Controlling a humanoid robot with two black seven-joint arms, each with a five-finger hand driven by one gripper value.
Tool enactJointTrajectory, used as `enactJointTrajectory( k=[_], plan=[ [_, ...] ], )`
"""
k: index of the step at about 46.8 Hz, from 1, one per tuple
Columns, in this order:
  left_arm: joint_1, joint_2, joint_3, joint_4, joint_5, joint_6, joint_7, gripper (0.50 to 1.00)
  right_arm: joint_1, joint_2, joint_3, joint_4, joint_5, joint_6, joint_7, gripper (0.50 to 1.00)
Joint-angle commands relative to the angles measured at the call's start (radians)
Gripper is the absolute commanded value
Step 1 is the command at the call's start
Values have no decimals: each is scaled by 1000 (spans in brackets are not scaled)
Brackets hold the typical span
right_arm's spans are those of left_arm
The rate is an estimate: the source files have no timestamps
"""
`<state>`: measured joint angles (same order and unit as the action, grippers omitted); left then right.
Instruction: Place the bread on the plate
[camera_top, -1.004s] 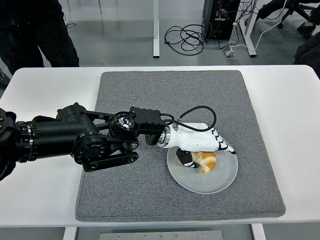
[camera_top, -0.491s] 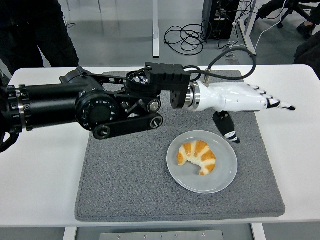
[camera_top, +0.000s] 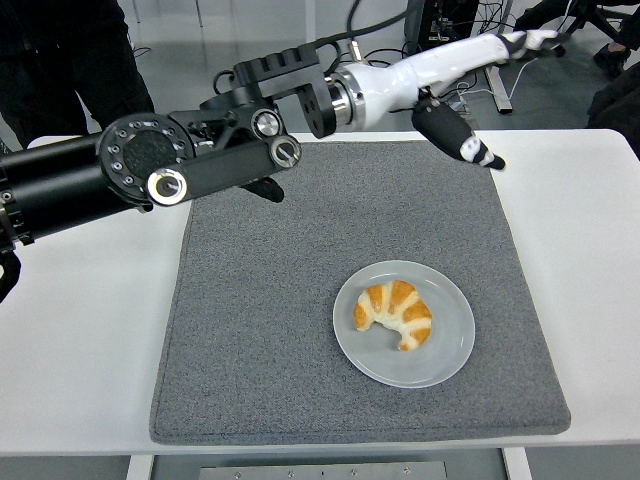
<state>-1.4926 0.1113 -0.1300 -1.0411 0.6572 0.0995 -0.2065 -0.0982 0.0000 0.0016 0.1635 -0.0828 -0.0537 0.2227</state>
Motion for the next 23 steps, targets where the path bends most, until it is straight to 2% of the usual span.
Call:
enactJointTrajectory(
  k=[1,11,23],
  plan=[
    [43,14,-28,29,-85,28,2,975,0,0,0,1,0,0,0,1000],
    [199,33,-169,156,-320,31,9,975,0,0,0,-1,0,0,0,1000],
    [348,15,-310,289,-407,26,4,975,0,0,-2,4,0,3,0,1000]
  ],
)
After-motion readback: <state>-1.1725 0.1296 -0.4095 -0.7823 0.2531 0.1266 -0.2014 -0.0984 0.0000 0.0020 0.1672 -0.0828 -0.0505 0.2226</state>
